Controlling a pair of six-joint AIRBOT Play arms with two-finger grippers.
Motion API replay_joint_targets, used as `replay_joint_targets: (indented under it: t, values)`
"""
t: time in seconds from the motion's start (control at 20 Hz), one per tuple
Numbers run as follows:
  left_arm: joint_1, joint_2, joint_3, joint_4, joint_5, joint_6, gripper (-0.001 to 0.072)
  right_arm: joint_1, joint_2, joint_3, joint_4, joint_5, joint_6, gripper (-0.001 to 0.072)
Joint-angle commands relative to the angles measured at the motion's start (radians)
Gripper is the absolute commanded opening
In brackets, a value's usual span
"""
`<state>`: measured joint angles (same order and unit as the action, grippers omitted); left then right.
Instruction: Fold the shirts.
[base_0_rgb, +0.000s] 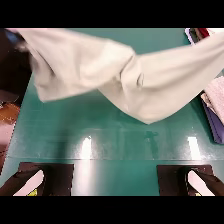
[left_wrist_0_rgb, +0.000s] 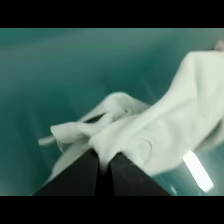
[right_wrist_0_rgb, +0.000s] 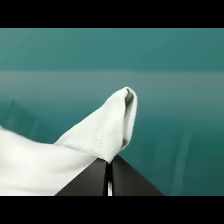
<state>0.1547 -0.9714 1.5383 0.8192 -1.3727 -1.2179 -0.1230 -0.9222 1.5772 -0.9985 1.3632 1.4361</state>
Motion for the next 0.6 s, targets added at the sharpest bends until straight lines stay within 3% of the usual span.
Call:
replay_joint_targets:
  t: [0.0,0.25,0.3,0.35,0.4,0.55]
  values:
    - [0.0,0.001,-0.372,-0.003,-0.039,-0.005,0.0031,0.001,0.049,-0.235,0.002,0.037,0.0,0.0012]
    - [0.0,0.001,-0.738,0.004,0.214,0.047,0.004,0.001,0.06,-0.449,0.004,-0.019,0.003,0.0012]
    - [0.0,0.002,-0.737,0.006,0.243,0.047,0.0289,0.001,0.06,-0.472,0.005,-0.022,0.003,0.0012]
    - [0.0,0.002,-0.725,0.006,0.259,0.043,0.0628,0.001,0.06,-0.489,0.005,-0.021,0.003,0.0012]
    - [0.0,0.002,-0.708,0.01,0.263,0.043,0.0664,0.001,0.06,-0.502,0.005,-0.021,0.003,0.0012]
    - [0.0,0.001,-0.692,0.077,0.253,-0.012,0.0666,0.001,0.061,-0.509,0.005,-0.024,0.003,0.0012]
